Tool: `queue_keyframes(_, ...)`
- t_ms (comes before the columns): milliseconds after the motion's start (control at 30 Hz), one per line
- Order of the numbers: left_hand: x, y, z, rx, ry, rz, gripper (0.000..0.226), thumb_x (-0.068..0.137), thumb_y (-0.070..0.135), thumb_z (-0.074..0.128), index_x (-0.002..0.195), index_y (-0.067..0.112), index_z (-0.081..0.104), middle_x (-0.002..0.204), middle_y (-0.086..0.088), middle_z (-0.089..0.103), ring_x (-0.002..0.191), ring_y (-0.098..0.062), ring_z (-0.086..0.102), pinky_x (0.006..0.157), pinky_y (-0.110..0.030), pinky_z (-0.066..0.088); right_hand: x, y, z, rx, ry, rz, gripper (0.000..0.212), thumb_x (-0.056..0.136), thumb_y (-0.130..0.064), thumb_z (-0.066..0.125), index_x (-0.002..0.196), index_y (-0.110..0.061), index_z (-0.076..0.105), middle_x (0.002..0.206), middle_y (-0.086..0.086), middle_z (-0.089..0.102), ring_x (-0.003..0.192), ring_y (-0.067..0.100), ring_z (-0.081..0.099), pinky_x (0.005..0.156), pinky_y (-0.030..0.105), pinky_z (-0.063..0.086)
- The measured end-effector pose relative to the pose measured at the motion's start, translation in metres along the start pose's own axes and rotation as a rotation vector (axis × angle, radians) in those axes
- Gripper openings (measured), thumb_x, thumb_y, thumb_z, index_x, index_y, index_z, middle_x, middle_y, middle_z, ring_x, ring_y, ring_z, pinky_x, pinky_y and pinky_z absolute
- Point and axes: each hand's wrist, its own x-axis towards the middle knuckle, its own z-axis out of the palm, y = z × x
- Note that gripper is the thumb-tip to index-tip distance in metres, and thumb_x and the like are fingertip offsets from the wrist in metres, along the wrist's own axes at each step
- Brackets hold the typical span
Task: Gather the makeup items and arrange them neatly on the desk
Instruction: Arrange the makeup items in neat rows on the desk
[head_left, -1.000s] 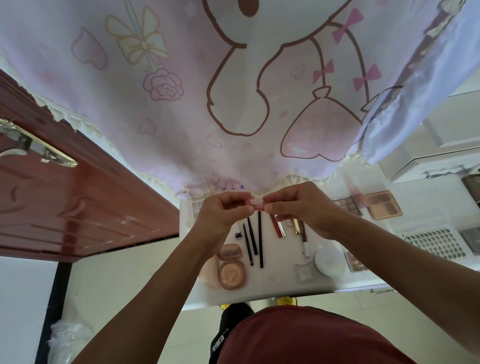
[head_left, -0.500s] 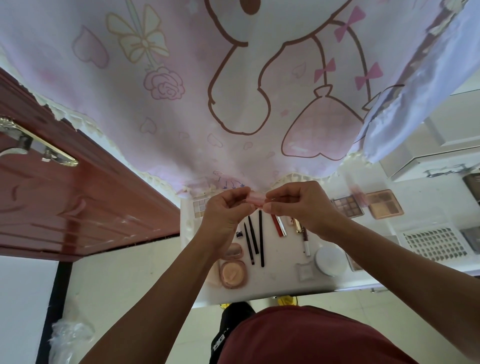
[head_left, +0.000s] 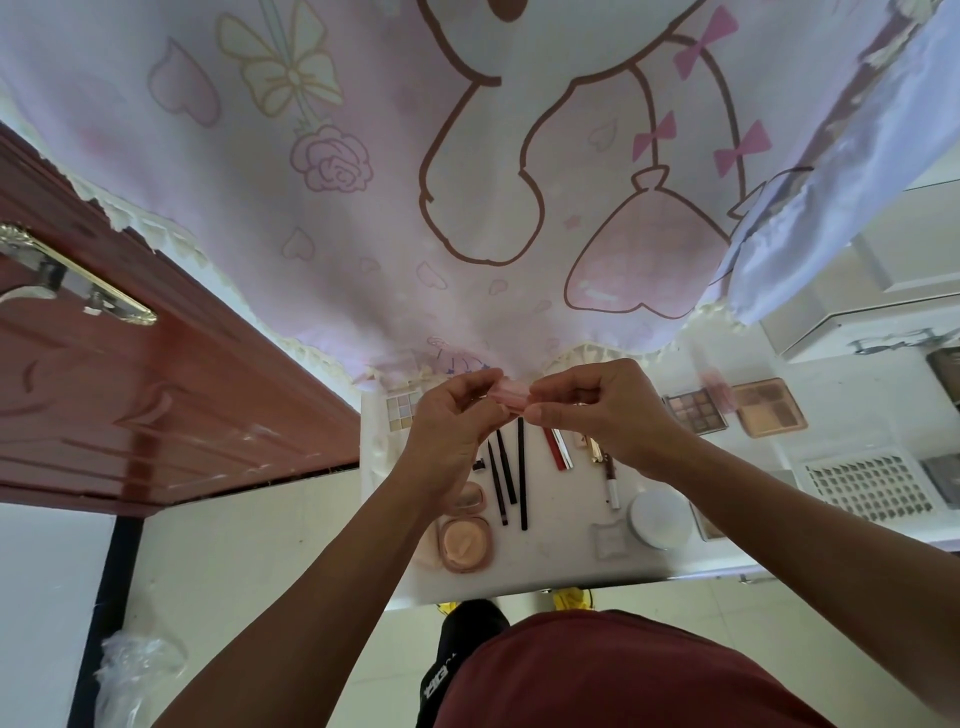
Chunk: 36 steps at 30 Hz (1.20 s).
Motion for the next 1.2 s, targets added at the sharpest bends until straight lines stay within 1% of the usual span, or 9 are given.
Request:
queue_keyframes(133, 0.000, 0.001, -0.001, 0.038, -0.014, -0.002, 0.056, 0.054, 0.028, 0.079, 0.108, 0.017, 0.066, 0.111, -0.012, 0.070, 0.110, -0.028, 0.064, 0.103, -0.046, 0.047, 0.000, 0.002, -0.001, -0.002, -0.026, 0.004, 0.025, 0.070, -0.013, 0.086, 0.093, -0.013, 0.077, 0.083, 0.001, 0.076, 0.076, 0.008, 0.071, 0.067, 0.013, 0.051)
queue_keyframes(333, 0.002, -0.004, -0.005, 0.079, -0.026, 0.016, 0.042, 0.081, -0.010, 0.065, 0.117, 0.011, 0.062, 0.110, -0.011, 0.070, 0.104, -0.028, 0.067, 0.103, -0.044, 0.048, 0.006, 0.004, -0.007, -0.014, -0.024, -0.002, 0.020, 0.077, -0.015, 0.081, 0.097, -0.012, 0.077, 0.077, -0.002, 0.076, 0.069, 0.005, 0.070, 0.064, 0.012, 0.050)
queue_keyframes(467, 0.003, -0.006, -0.004, 0.095, -0.042, 0.027, 0.043, 0.081, -0.013, 0.065, 0.119, 0.008, 0.061, 0.105, -0.005, 0.074, 0.100, -0.024, 0.070, 0.093, -0.034, 0.052, 0.012, 0.010, -0.012, -0.135, 0.001, -0.075, 0.012, 0.085, -0.025, 0.073, 0.095, -0.020, 0.077, 0.079, 0.001, 0.075, 0.071, 0.017, 0.069, 0.066, 0.024, 0.058)
queue_keyframes(567, 0.002, -0.011, -0.002, 0.164, -0.049, 0.032, 0.040, 0.080, -0.010, 0.068, 0.113, 0.013, 0.063, 0.094, 0.005, 0.076, 0.095, -0.014, 0.071, 0.083, -0.024, 0.054, 0.016, 0.016, -0.018, -0.219, 0.032, -0.133, 0.009, 0.089, -0.025, 0.069, 0.093, -0.023, 0.077, 0.075, -0.004, 0.074, 0.065, 0.006, 0.065, 0.058, 0.014, 0.048)
queue_keyframes(667, 0.001, -0.020, 0.000, 0.213, -0.041, 0.042, 0.041, 0.079, -0.010, 0.070, 0.116, 0.007, 0.066, 0.095, 0.001, 0.076, 0.095, -0.014, 0.071, 0.078, -0.022, 0.054, 0.019, 0.023, -0.023, -0.202, 0.052, -0.089, 0.013, 0.091, -0.020, 0.067, 0.094, -0.015, 0.078, 0.075, -0.005, 0.074, 0.067, 0.000, 0.067, 0.057, 0.011, 0.046)
queue_keyframes(800, 0.000, -0.033, 0.002, 0.270, 0.007, 0.071, 0.033, 0.079, -0.007, 0.071, 0.099, 0.019, 0.072, 0.091, 0.001, 0.076, 0.088, -0.011, 0.072, 0.074, -0.021, 0.055, 0.021, 0.033, -0.029, -0.041, 0.078, 0.010, 0.011, 0.092, -0.011, 0.065, 0.091, -0.008, 0.075, 0.079, 0.005, 0.075, 0.071, 0.015, 0.073, 0.057, 0.021, 0.054)
queue_keyframes(933, 0.002, -0.056, -0.001, 0.428, 0.058, 0.124, 0.030, 0.077, 0.000, 0.075, 0.088, 0.028, 0.073, 0.088, 0.001, 0.076, 0.081, -0.012, 0.072, 0.067, -0.025, 0.055, 0.023, 0.043, -0.034, 0.040, 0.064, 0.075, 0.010, 0.092, -0.007, 0.064, 0.090, -0.007, 0.074, 0.072, 0.006, 0.074, 0.066, 0.015, 0.071, 0.060, 0.022, 0.057)
queue_keyframes(1067, 0.001, -0.089, -0.004, 0.598, 0.085, 0.133, 0.021, 0.078, 0.011, 0.077, 0.086, 0.029, 0.072, 0.083, 0.008, 0.074, 0.078, -0.008, 0.070, 0.075, -0.033, 0.059, 0.030, 0.063, -0.032, 0.045, 0.022, 0.167, 0.013, 0.092, -0.010, 0.066, 0.091, 0.000, 0.074, 0.079, 0.020, 0.073, 0.068, 0.021, 0.071, 0.066, 0.029, 0.059)
queue_keyframes(1200, -0.003, -0.118, -0.006, 0.726, 0.091, 0.072, 0.014, 0.077, 0.009, 0.076, 0.086, 0.018, 0.070, 0.080, 0.005, 0.071, 0.073, -0.008, 0.067, 0.074, -0.025, 0.056, 0.031, 0.085, -0.022, -0.011, -0.047, 0.214, 0.011, 0.091, -0.011, 0.067, 0.088, -0.004, 0.074, 0.078, 0.016, 0.073, 0.069, 0.021, 0.071, 0.064, 0.026, 0.057)
